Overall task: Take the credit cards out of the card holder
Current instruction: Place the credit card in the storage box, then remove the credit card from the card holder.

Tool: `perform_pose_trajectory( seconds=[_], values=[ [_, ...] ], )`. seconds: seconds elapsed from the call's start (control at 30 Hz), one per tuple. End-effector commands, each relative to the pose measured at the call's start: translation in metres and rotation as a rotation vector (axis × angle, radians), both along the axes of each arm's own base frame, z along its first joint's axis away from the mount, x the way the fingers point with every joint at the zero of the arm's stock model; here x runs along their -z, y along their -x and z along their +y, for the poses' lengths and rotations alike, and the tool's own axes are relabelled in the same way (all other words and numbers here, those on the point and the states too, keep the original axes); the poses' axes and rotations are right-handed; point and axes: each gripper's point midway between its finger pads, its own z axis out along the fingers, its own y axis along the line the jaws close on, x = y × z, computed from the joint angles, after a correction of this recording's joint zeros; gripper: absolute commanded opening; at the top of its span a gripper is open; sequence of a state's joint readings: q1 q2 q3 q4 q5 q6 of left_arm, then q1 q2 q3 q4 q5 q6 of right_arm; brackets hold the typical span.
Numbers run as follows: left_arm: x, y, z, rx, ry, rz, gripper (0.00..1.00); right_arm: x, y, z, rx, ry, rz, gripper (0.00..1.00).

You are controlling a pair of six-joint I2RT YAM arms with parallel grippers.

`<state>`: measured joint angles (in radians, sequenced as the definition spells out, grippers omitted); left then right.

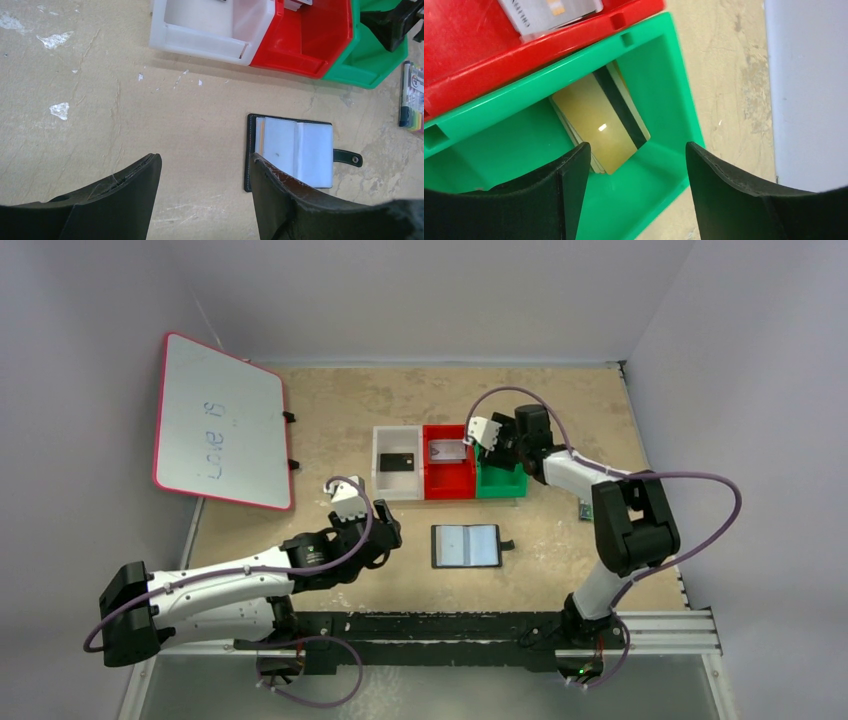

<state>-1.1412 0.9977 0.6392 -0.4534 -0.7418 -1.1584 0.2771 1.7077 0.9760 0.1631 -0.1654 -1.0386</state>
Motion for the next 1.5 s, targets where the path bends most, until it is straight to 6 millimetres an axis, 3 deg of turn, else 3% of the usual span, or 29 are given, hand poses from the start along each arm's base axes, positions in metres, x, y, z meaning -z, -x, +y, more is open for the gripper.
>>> perform_pose_trajectory(
  seconds=[0.0,0.03,0.1,0.23,0.3,0.4,0.5,0.7,0.9,1.1,1.3,1.47],
  values=[
    [-0.006,-0.003,0.001,-0.008,0.006,-0.019,0.65,-0.095,-0.014,0.002,0.149,-0.239,-0.187,0.70],
    [-0.006,-0.004,0.001,-0.010,0.006,-0.021,0.65,-0.118,-0.012,0.000,0.202,-0.319,-0.227,0.70],
    [-0.007,-0.005,0.000,-0.014,0.009,-0.023,0.65,-0.143,-0.002,-0.002,0.317,-0.508,-0.244,0.69],
    [-0.004,-0.007,0.000,-0.036,0.006,-0.021,0.65,-0.156,0.027,-0.009,0.620,-0.905,-0.121,0.69],
    [-0.003,-0.008,0.000,-0.047,0.008,-0.019,0.65,-0.133,0.053,0.001,0.753,-1.038,0.091,0.68],
    [-0.001,-0.009,0.001,-0.061,0.014,-0.017,0.65,-0.096,0.089,0.006,0.881,-1.089,0.293,0.65],
    [0.003,-0.009,0.002,-0.078,0.016,-0.013,0.65,-0.070,0.134,0.037,0.760,-1.177,0.498,0.59],
    [0.004,-0.011,0.004,-0.117,0.040,-0.014,0.65,-0.040,0.188,0.069,0.696,-1.207,0.702,0.45],
    [0.008,-0.011,-0.004,-0.108,0.057,0.003,0.65,-0.019,0.207,0.097,0.676,-1.174,0.785,0.44],
    [0.022,-0.009,-0.020,-0.069,0.051,0.049,0.64,0.005,0.212,0.106,0.725,-1.117,0.823,0.51],
    [0.028,-0.008,-0.028,-0.047,0.052,0.071,0.63,0.035,0.226,0.118,0.774,-1.043,0.900,0.51],
    [0.029,-0.007,-0.028,-0.041,0.049,0.075,0.63,0.041,0.232,0.129,0.763,-0.993,0.891,0.51]
  ],
)
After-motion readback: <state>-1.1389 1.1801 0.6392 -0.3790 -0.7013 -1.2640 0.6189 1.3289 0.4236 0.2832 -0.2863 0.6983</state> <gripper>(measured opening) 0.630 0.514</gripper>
